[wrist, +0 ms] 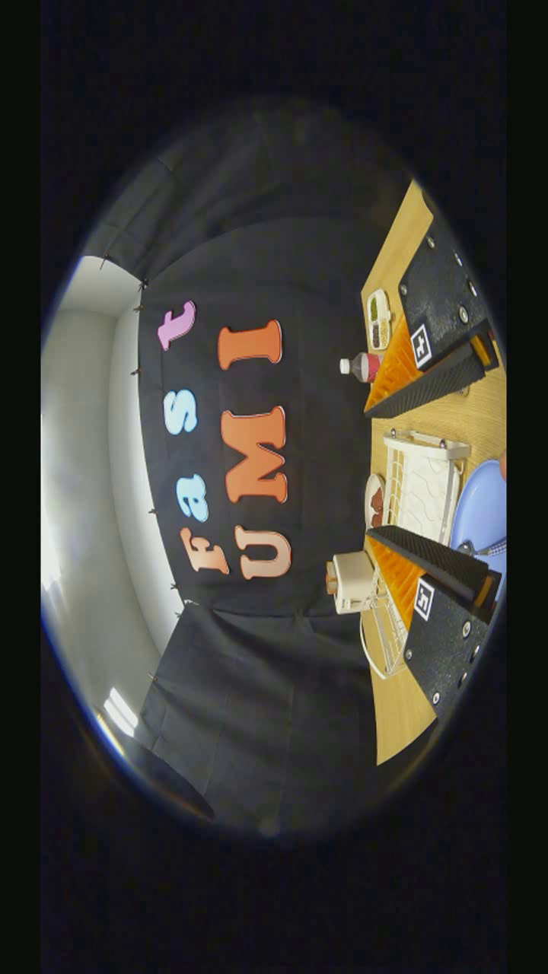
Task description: Take the plate from the dish rack, then take the spoon from the basket and place it into the plate.
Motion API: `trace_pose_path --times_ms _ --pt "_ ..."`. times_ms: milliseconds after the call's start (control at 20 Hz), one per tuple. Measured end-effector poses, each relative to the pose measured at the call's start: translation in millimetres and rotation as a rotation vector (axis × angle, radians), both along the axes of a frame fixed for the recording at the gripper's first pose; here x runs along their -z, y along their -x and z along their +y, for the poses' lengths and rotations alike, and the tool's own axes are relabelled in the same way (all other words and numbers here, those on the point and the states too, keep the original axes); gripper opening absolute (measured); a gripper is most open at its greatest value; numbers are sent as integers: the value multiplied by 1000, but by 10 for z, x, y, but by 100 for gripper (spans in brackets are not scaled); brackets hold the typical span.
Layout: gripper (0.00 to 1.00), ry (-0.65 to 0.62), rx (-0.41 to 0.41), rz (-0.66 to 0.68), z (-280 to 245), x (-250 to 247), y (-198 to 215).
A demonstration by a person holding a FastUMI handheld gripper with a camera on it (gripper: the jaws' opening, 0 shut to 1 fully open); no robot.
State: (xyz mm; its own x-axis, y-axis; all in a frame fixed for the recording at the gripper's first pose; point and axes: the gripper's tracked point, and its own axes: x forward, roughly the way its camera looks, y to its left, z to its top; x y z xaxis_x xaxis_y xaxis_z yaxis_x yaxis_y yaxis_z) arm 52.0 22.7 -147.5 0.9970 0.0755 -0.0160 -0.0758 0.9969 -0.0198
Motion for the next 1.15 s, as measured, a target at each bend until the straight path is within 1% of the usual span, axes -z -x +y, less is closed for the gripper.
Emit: trace_pose_path --times_ms 150,700,1150 --pt "86 26 38 -14 -82 -72 -15" --pt "86 31 46 -44 51 -237 7" --pt "86 62 81 -36 -60 -308 22"
